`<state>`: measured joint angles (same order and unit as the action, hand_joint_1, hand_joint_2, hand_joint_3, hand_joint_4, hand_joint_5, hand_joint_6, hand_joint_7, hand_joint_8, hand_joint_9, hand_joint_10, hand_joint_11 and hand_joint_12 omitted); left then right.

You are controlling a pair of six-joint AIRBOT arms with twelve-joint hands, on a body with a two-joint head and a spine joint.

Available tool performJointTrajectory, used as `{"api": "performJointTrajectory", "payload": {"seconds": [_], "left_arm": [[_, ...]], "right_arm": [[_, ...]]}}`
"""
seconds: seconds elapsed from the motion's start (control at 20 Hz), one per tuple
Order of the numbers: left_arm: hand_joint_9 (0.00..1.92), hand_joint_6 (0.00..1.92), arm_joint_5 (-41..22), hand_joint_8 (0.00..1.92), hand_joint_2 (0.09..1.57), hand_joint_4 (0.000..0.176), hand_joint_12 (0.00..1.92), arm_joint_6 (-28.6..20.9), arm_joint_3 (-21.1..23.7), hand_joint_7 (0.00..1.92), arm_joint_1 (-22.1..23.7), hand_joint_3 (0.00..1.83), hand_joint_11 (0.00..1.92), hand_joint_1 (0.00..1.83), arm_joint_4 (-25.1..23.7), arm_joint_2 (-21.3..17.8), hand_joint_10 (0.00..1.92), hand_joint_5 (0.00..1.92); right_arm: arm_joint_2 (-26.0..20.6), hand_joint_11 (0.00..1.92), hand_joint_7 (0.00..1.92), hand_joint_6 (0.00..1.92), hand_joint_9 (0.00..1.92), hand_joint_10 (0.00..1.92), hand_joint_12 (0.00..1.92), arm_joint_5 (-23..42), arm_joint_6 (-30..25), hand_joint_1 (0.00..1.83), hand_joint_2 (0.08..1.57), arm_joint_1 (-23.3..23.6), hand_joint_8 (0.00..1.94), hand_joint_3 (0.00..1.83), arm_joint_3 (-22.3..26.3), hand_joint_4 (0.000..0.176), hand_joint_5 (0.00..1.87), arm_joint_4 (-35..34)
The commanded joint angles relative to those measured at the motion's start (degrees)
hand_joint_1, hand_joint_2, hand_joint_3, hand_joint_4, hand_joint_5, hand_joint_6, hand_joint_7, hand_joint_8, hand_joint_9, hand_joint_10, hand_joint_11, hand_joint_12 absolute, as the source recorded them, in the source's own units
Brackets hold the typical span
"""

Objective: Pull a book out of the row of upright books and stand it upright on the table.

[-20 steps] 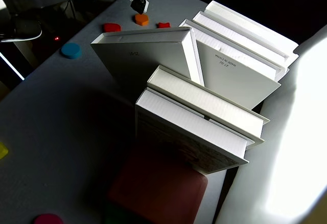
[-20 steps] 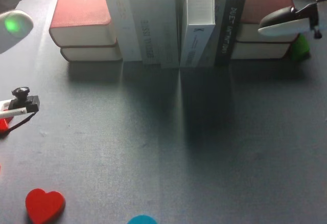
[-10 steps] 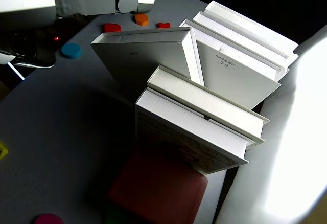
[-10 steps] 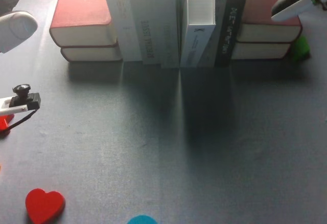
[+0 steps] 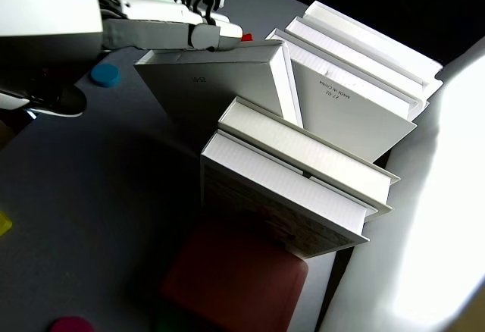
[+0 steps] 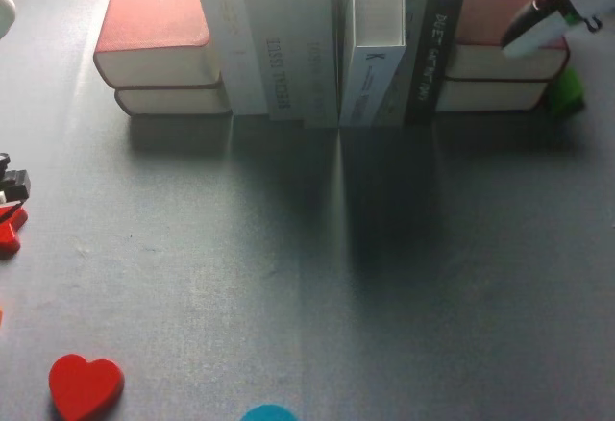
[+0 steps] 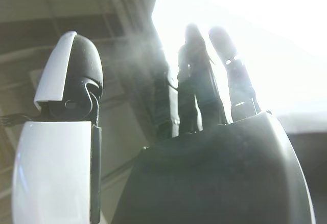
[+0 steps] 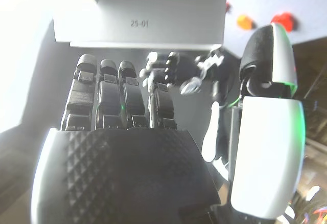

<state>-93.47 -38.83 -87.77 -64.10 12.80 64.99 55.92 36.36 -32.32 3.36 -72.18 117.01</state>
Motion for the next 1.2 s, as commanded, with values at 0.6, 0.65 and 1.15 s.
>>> {"api": "performJointTrajectory", "payload": {"seconds": [0.6,0.65,1.15], "left_arm": [[0.54,0.01,-5.93,0.0,1.09,0.0,1.47,-0.52,0.06,0.4,1.46,0.0,0.0,1.17,-0.23,0.22,0.07,0.44],[0.52,0.01,-5.93,0.0,1.1,0.0,1.44,-0.52,0.07,0.38,1.63,0.0,0.0,1.13,-0.35,0.22,0.07,0.45],[0.46,0.0,-5.93,0.0,1.08,0.0,1.48,-0.52,-0.1,0.36,2.15,0.0,0.0,1.19,-0.9,0.66,0.31,0.45]], "right_arm": [[3.99,0.0,0.0,0.02,0.0,0.0,0.0,-2.31,0.0,1.08,0.87,-0.07,0.0,0.0,-2.56,0.078,0.06,0.51],[4.11,0.0,0.0,0.02,0.0,0.0,0.0,-2.43,0.0,1.04,0.88,-0.07,0.0,0.0,-2.73,0.089,0.06,0.51],[6.28,0.0,0.0,0.0,0.0,0.0,0.74,-2.51,0.01,1.07,0.82,-2.53,0.0,0.0,-4.62,0.174,0.18,0.1]]}}
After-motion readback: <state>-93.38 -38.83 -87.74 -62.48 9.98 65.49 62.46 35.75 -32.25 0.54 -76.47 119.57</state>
